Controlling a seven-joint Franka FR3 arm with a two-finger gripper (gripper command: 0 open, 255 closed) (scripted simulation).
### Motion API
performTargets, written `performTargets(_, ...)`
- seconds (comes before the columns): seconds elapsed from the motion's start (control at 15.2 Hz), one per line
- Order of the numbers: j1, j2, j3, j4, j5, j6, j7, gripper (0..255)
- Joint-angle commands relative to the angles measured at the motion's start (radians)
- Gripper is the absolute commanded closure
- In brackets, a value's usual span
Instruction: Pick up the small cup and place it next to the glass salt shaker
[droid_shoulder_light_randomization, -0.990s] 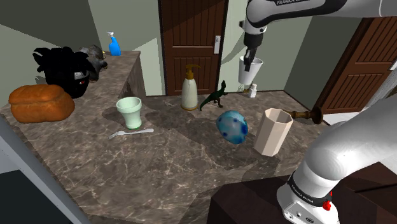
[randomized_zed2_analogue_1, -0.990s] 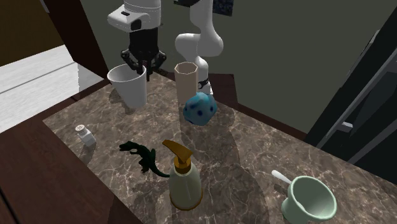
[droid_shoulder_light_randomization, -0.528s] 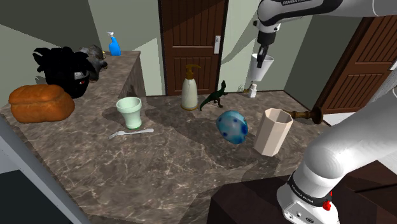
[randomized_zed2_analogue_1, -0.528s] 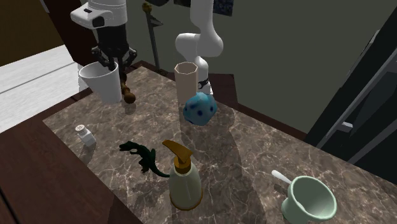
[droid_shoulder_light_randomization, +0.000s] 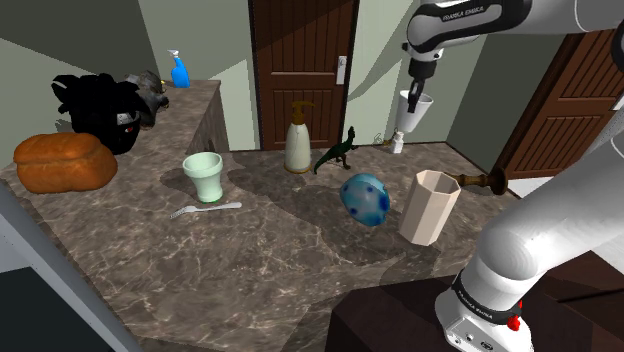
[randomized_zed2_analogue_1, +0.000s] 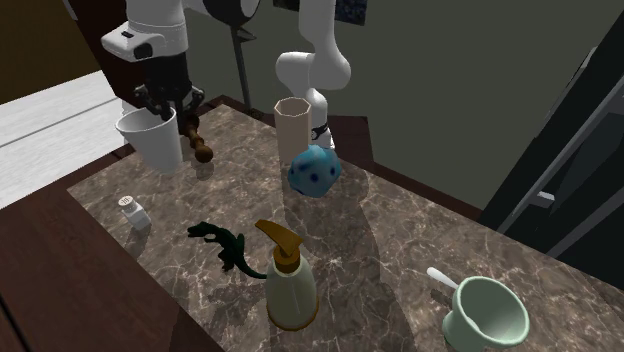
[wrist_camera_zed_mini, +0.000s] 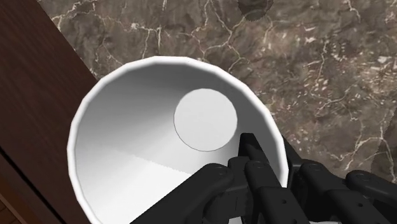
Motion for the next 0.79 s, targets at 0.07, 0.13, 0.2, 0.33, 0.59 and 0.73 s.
performTargets(0.07,-0.002,-0.001,-0.003,-0.041,-0.004,0.041,0.005,255)
performTargets(0.13,-0.003,0.001,-0.004,-0.053,-0.005,0.054,0.007,255)
performTargets(0.2,-0.003,0.002,-0.005,-0.065,-0.006,0.068,0.009,255)
performTargets(0.33,-0.004,0.006,-0.008,-0.089,-0.009,0.095,0.012,255)
performTargets(0.59,-0.006,0.016,-0.012,-0.133,-0.013,0.149,0.019,255)
performTargets(0.73,-0.007,0.023,-0.015,-0.154,-0.015,0.176,0.022,255)
